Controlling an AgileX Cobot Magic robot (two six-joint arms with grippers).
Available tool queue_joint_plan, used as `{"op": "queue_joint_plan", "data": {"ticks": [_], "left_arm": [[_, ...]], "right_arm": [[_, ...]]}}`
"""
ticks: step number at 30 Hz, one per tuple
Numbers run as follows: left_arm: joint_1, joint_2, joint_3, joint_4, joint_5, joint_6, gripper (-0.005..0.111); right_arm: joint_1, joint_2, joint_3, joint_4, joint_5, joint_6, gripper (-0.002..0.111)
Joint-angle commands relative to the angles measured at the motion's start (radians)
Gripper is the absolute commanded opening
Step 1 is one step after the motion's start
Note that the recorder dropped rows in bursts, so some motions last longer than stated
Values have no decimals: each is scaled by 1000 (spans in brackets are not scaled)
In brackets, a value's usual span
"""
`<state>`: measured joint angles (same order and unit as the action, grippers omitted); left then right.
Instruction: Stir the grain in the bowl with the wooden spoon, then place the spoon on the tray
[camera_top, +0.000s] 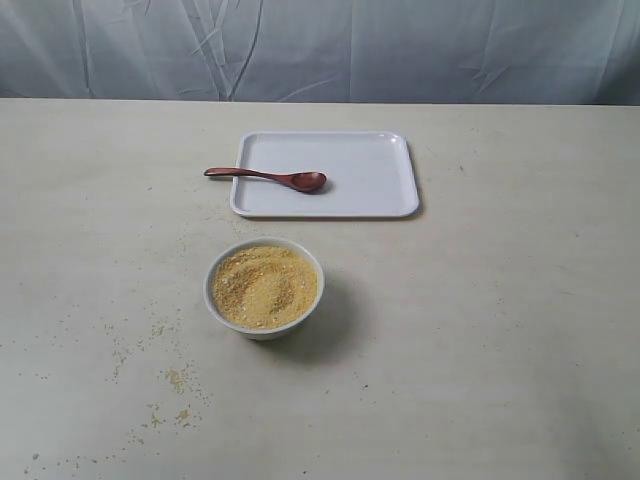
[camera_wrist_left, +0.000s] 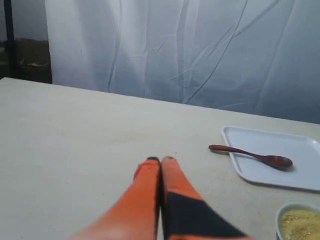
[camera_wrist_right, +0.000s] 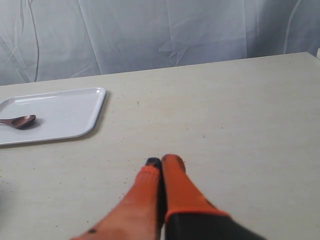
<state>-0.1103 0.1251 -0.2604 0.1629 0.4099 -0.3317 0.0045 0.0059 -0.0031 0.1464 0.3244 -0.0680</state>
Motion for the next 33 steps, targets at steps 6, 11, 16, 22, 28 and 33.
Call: {"op": "queue_joint_plan", "data": {"ticks": [6,11,16,22,28,33], "left_arm": [[96,-125,227,-17,-38,-1,0],[100,-125,260,-16,-77,-1,0],[100,-125,260,-16,-81,-1,0],[102,-125,260,-15,-106,67,0],[102,-125,260,-17,-106,159,0],[102,-125,260,-24,-113,232,0]], "right_arm": [[-4,-6,3,-3,-13,0,0],[-4,-6,3,-3,-13,0,0],[-4,-6,3,-3,-13,0,0],[-4,-6,3,-3,-13,0,0],[-4,-6,3,-3,-13,0,0],[-4,-6,3,-3,-13,0,0]]}}
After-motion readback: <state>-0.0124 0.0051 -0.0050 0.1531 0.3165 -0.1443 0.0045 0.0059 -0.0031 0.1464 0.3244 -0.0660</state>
